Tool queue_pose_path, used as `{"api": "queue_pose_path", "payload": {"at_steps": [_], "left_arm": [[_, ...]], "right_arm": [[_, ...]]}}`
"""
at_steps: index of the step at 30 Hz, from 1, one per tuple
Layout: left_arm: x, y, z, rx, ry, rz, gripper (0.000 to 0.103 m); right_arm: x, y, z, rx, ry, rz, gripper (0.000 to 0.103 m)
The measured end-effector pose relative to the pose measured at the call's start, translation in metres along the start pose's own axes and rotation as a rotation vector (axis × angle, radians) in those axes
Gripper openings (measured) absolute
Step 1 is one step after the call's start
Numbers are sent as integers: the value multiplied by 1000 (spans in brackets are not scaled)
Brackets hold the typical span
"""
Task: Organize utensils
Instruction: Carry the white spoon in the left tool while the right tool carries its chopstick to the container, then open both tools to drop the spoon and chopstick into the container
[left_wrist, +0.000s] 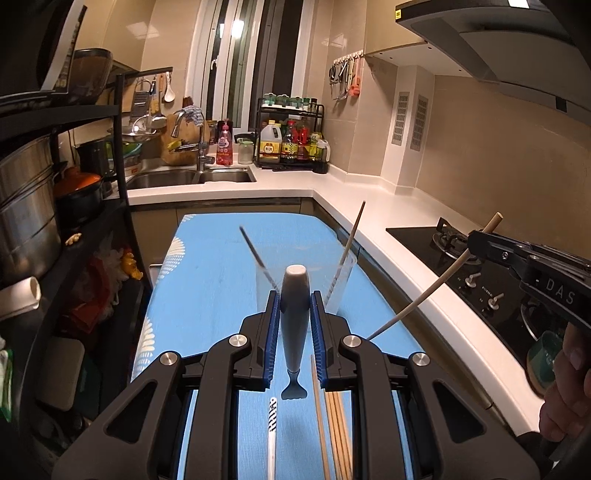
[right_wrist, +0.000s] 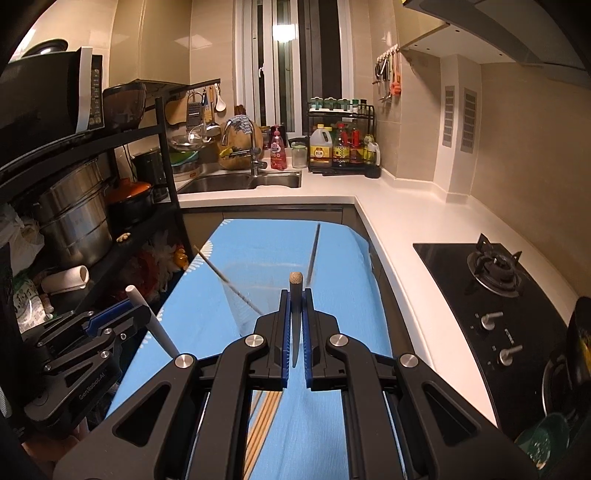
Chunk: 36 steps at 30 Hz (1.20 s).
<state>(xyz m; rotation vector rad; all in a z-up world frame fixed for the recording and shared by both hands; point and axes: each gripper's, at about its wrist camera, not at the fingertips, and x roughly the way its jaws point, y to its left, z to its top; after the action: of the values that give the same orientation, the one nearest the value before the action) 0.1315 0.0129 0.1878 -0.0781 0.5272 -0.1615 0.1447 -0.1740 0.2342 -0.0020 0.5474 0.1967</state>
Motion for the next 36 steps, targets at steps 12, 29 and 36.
{"api": "queue_pose_path", "payload": {"at_steps": [12,29,36], "left_arm": [[31,9,101,-24,28,-47,17],[138,9,127,-13,118,12,17],[171,9,106,0,162,49,17]], "right_arm": [[20,10,93,-66,3,34,6],[123,5,104,-55,104,8,6],[162,-3,78,-23,181,-3,6]]}}
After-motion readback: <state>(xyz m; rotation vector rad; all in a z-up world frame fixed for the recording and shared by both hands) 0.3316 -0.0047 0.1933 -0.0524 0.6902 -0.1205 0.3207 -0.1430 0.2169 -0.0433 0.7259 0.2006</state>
